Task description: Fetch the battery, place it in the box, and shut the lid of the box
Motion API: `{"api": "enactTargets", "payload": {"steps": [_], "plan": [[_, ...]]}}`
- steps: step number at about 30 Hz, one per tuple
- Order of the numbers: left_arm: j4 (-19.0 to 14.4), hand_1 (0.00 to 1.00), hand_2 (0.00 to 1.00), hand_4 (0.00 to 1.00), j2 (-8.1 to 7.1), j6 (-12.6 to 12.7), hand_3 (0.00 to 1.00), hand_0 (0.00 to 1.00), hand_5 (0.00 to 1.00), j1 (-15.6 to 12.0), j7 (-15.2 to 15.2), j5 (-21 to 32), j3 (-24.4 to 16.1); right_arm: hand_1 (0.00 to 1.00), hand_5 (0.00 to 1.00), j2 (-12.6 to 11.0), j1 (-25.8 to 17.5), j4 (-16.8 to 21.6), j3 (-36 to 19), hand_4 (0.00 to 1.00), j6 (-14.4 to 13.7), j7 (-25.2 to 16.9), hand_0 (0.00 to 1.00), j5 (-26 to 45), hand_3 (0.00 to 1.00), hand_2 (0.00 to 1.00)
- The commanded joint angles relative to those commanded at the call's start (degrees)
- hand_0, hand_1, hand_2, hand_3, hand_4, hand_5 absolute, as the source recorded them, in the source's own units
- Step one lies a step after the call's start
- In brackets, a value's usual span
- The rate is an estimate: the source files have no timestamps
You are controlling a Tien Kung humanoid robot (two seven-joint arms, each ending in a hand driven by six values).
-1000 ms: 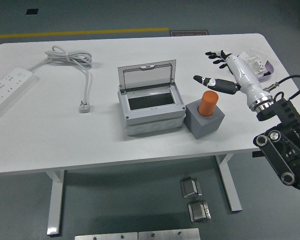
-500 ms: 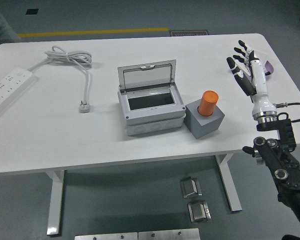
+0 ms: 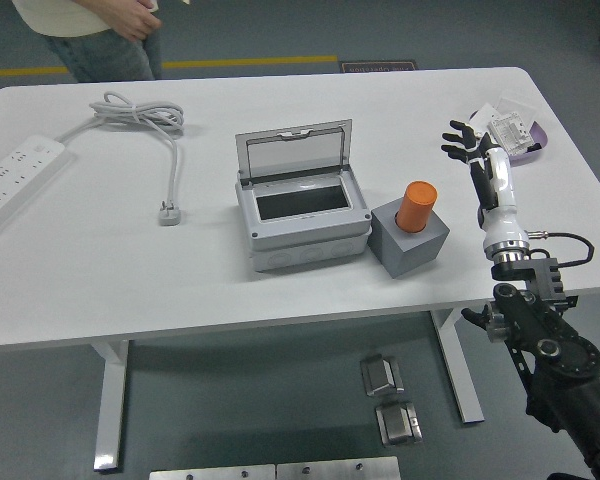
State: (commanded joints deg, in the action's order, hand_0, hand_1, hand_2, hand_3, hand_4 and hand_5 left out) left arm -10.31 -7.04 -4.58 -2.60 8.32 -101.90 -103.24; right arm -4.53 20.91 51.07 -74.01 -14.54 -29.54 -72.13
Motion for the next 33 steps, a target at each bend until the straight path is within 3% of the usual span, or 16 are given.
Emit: {"api": "enactTargets", "payload": {"steps": [10,23,24,29,30,33], "plan": [[0.0,0.675,0.673,0.683,-0.14,0.0,0.693,0.629,0.15,0.1,0.0,-0.1,0.2,0.626,0.998,-0.3,1.6,-3.8,3.1,0.998,1.6,0.4,0.691,1.7,0.697,0.672],[0.0,0.675,0.672,0.679,-0.23,-0.1,0.692,0.629,0.15,0.4,0.0,-0.4,0.3,0.643,0.998,-0.7,3.0,-4.6,6.0,0.998,3.7,1.7,0.695,2.1,0.712,0.685],[0.0,0.675,0.672,0.679,-0.23,-0.1,0.692,0.629,0.15,0.4,0.0,-0.5,0.3,0.654,0.917,-0.7,3.1,-4.7,6.2,0.998,3.8,1.7,0.682,2.1,0.727,0.696],[0.0,0.675,0.672,0.679,-0.19,-0.1,0.692,0.629,0.15,0.4,0.1,-0.6,0.4,0.654,0.917,-0.6,3.4,-4.8,7.6,0.998,4.1,1.9,0.682,2.6,0.727,0.696],[0.0,0.675,0.671,0.679,-0.18,-0.1,0.692,0.627,0.15,0.4,0.1,-0.6,0.4,0.658,0.8,-0.6,3.4,-4.9,7.8,0.97,4.1,1.9,0.659,2.7,0.734,0.699],[0.0,0.675,0.671,0.679,-0.16,-0.1,0.692,0.627,0.15,0.4,0.0,-0.5,0.5,0.658,0.8,-0.5,3.4,-4.9,8.4,0.97,4.2,1.9,0.659,2.8,0.734,0.699]]}}
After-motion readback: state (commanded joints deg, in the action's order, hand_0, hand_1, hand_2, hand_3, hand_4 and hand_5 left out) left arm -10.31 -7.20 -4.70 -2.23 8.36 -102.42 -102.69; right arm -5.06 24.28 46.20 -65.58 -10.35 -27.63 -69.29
